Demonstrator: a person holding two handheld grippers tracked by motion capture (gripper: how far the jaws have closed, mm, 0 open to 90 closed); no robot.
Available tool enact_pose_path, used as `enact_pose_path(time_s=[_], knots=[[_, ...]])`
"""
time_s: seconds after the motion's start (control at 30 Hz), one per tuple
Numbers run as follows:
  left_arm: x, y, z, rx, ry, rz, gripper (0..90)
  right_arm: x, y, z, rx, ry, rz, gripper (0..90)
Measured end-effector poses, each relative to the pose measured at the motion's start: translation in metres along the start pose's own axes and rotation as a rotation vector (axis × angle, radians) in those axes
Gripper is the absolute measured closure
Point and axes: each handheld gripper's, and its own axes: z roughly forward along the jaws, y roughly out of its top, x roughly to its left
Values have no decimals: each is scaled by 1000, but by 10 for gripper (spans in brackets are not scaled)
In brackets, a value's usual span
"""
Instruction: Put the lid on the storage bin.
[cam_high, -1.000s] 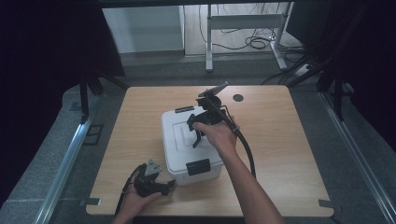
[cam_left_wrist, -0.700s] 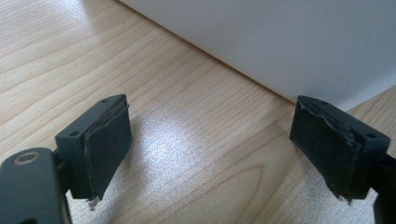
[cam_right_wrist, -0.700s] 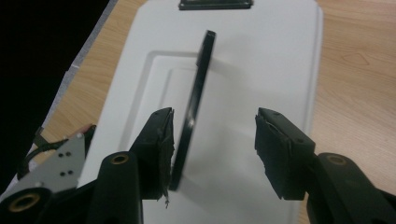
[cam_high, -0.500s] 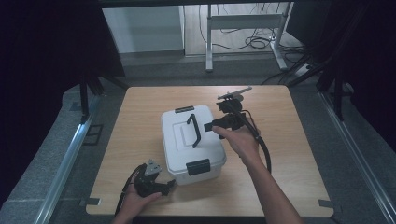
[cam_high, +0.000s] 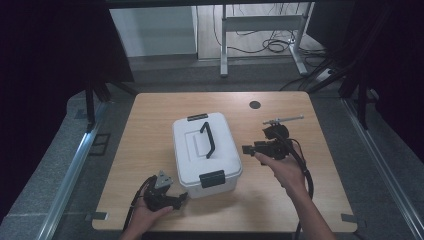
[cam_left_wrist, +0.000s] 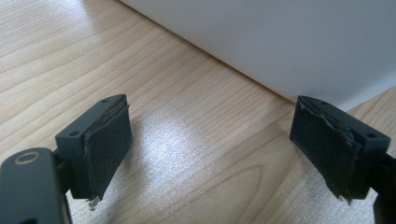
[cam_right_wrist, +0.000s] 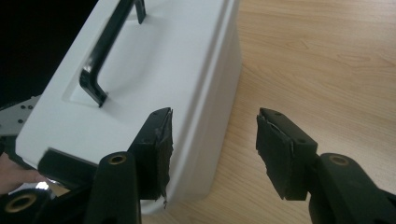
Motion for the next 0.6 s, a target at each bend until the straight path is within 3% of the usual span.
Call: enact_pose_path(time_s=[0.27,0.6], knots=[[0,0,0,-3,3,-3,127,-26,-39,-8,-65,6,15,468],[-1,0,0,-3,4,-5,127,-57,-82,7,-71,18,99,468]])
